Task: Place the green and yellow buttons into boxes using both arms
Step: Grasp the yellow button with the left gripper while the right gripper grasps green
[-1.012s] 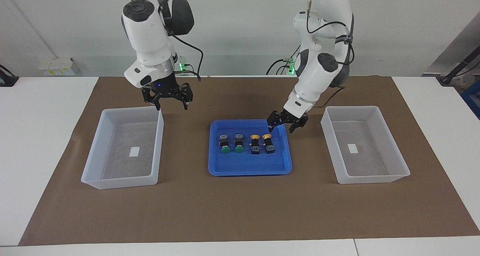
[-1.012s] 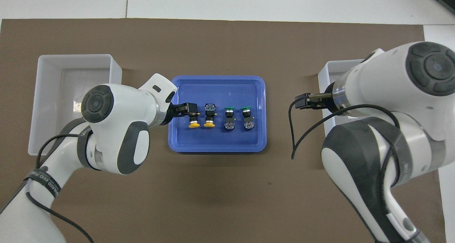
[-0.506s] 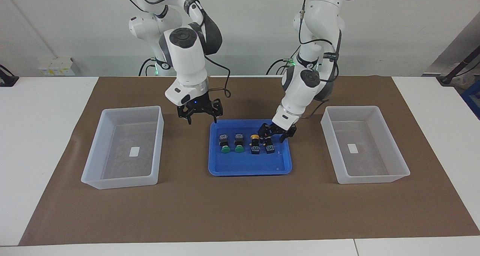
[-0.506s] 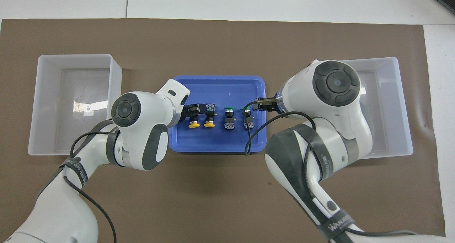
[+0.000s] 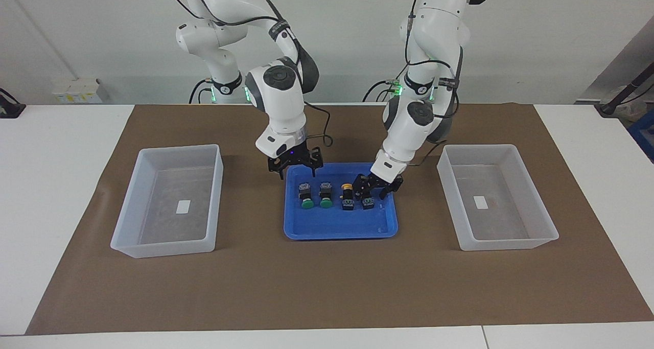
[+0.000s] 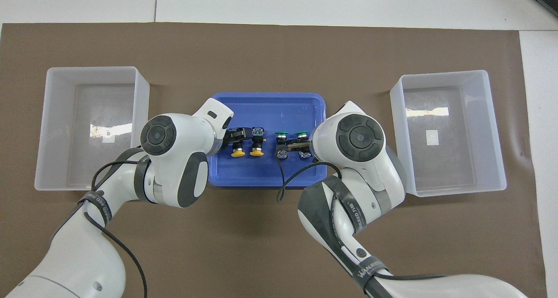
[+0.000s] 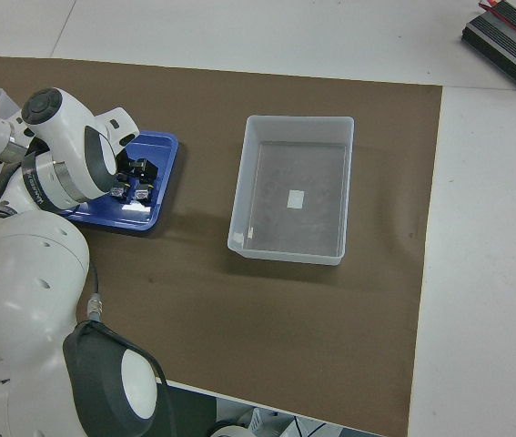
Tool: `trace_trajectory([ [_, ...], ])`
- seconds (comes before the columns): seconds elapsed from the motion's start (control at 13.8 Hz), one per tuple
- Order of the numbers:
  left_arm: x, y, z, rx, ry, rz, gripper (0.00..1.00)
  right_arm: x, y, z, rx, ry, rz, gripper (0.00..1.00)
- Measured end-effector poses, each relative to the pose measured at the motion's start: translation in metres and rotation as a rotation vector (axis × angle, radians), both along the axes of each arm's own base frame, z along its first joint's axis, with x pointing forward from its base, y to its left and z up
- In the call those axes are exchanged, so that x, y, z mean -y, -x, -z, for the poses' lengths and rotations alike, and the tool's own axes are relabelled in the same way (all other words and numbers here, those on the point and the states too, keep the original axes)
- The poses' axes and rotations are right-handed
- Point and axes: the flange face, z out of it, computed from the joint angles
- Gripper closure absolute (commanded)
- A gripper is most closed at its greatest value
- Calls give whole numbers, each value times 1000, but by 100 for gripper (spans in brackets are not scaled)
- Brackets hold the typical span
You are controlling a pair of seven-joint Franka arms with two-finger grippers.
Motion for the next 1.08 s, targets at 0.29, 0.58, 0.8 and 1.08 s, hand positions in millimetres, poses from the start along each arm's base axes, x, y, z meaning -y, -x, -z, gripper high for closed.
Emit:
trace_trajectory([
  [0.29,1,0,1,-3,0,-4,93,-3,13,33,25,-12,-16,9],
  [0.58,2,1,1,-3,0,-2,100,-4,16,46,37,-8,-29,22],
  [0.8,3,0,0,-1,2,-2,100,-7,19,58,42,-5,-42,34],
  [1.08,1,-18,-26,-22,11,-3,100,-18,25,69,45,12,-80,77],
])
